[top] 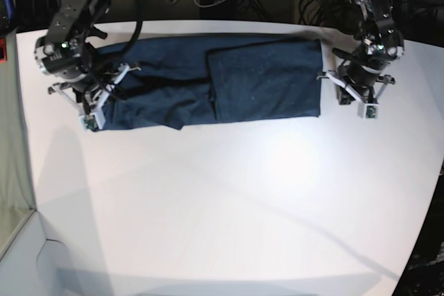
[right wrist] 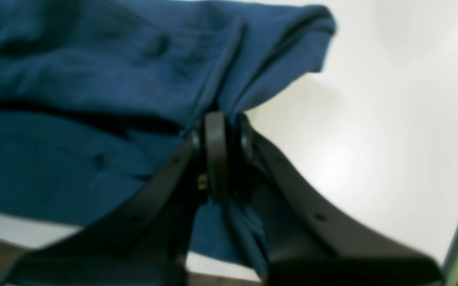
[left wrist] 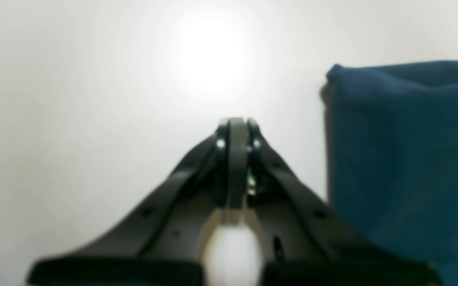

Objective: Layout the t-shirt on the table in an organized manner, then fold the t-shirt properly

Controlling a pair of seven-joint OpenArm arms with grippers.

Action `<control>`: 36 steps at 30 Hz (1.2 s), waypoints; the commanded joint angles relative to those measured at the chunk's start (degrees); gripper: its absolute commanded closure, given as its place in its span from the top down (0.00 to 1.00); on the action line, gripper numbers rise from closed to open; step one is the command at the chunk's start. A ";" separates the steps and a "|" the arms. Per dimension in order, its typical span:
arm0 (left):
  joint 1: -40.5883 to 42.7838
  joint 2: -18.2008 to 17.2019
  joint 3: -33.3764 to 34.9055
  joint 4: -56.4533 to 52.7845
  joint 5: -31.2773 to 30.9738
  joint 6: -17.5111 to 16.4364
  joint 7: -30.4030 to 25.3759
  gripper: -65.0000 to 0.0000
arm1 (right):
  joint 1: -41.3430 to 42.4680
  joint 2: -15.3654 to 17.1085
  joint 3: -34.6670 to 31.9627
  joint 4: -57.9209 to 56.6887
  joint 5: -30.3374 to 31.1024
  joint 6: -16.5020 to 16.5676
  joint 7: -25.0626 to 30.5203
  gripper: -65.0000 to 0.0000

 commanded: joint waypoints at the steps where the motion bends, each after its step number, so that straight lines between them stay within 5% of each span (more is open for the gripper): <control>1: 0.44 0.45 0.22 0.30 1.04 -0.37 3.60 0.00 | 0.53 0.23 -1.22 1.82 1.04 -0.23 1.07 0.00; 5: 0.62 0.54 0.22 1.45 1.04 -0.37 3.78 0.00 | -1.58 0.23 -6.14 2.79 2.09 -0.23 1.42 0.00; 15: 0.97 0.54 0.22 1.36 1.04 -0.37 3.78 0.00 | -3.60 0.23 -19.06 2.96 16.86 -0.23 1.42 0.00; 30: 1.06 0.54 0.22 1.36 1.04 -0.02 3.78 0.00 | -2.29 0.23 -46.14 2.52 17.30 -0.23 1.60 0.00; 36: 1.06 0.54 0.13 1.18 1.04 -0.02 3.78 0.00 | 0.09 0.23 -51.33 0.33 17.21 -0.23 1.60 0.00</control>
